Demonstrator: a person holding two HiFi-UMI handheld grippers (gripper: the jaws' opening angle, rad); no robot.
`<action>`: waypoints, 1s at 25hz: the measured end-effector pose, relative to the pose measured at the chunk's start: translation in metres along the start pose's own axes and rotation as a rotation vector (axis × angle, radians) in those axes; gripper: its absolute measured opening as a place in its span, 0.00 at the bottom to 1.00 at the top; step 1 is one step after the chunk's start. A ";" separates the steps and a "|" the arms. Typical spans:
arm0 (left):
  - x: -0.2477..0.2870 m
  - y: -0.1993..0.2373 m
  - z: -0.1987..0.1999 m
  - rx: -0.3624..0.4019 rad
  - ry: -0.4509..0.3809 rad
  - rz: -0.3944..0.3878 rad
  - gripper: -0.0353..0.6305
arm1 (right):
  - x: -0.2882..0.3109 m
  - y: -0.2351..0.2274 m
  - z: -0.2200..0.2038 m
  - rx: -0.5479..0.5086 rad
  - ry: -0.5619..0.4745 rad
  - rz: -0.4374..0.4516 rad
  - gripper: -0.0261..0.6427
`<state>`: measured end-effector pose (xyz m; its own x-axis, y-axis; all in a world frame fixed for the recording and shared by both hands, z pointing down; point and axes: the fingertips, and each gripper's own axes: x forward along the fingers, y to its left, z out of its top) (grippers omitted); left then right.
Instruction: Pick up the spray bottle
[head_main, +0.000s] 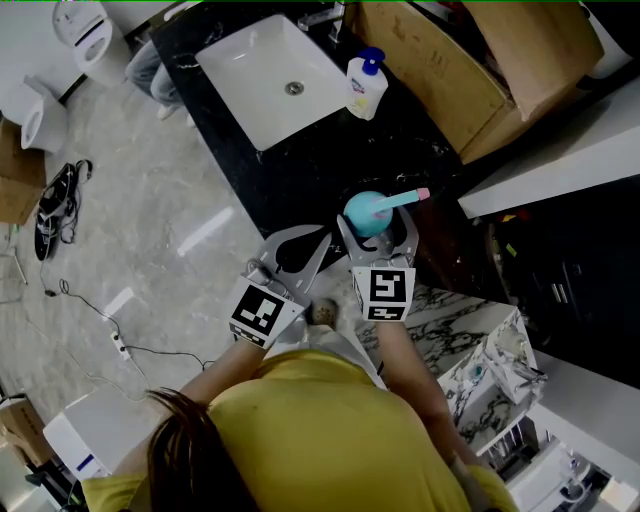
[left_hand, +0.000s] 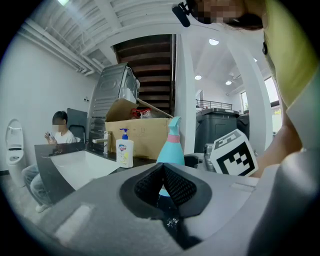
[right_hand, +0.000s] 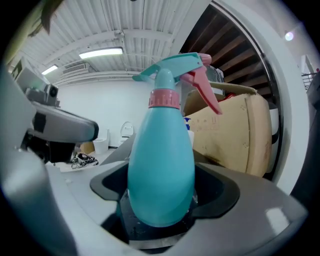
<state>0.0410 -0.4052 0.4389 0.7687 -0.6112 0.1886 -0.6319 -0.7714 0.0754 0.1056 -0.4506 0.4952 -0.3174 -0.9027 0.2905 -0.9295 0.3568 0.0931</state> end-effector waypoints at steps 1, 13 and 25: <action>-0.001 0.000 0.000 0.004 -0.004 0.004 0.06 | -0.004 -0.001 0.007 -0.003 -0.009 -0.008 0.62; -0.019 -0.006 0.017 0.028 -0.063 0.047 0.06 | -0.079 -0.011 0.057 0.000 -0.061 -0.144 0.62; -0.043 -0.021 0.035 0.088 -0.105 0.050 0.06 | -0.144 -0.020 0.066 0.021 -0.097 -0.301 0.62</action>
<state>0.0249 -0.3685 0.3953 0.7453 -0.6612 0.0861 -0.6623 -0.7490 -0.0190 0.1574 -0.3433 0.3890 -0.0428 -0.9861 0.1608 -0.9878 0.0659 0.1412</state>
